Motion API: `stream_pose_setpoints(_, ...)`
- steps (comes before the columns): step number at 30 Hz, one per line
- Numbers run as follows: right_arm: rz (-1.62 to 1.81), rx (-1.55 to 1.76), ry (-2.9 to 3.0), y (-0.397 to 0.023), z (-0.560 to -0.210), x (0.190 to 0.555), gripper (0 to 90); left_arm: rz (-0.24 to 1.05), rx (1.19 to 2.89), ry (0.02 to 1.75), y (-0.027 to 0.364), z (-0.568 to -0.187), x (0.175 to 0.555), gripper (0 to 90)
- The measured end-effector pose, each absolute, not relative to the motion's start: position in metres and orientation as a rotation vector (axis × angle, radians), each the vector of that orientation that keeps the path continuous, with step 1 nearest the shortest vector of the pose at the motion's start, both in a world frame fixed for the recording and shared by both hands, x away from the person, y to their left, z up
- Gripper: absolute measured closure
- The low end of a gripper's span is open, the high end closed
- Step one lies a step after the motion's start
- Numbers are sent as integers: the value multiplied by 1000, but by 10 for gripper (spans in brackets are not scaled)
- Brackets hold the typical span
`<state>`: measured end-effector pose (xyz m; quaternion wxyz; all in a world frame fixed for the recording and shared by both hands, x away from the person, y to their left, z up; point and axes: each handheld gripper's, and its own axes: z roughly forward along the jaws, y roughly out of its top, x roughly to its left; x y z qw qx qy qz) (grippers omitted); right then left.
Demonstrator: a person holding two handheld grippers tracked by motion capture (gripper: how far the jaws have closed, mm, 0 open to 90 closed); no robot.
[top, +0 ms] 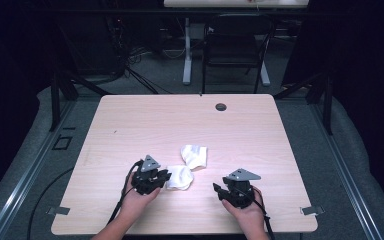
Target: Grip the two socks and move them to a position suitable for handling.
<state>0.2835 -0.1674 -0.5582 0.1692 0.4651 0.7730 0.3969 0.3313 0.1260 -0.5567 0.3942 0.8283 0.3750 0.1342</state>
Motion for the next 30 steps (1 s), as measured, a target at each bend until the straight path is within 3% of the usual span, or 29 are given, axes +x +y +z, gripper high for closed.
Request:
stream_pose_setpoints(10,1143,1331,2191,-172,-557,284,553,342,2174,953,103,-573,339,823)
stream_pose_setpoints(30,1163,1347,2173,-174,-556,284,552,295,2161,899,113,-573,312,843)
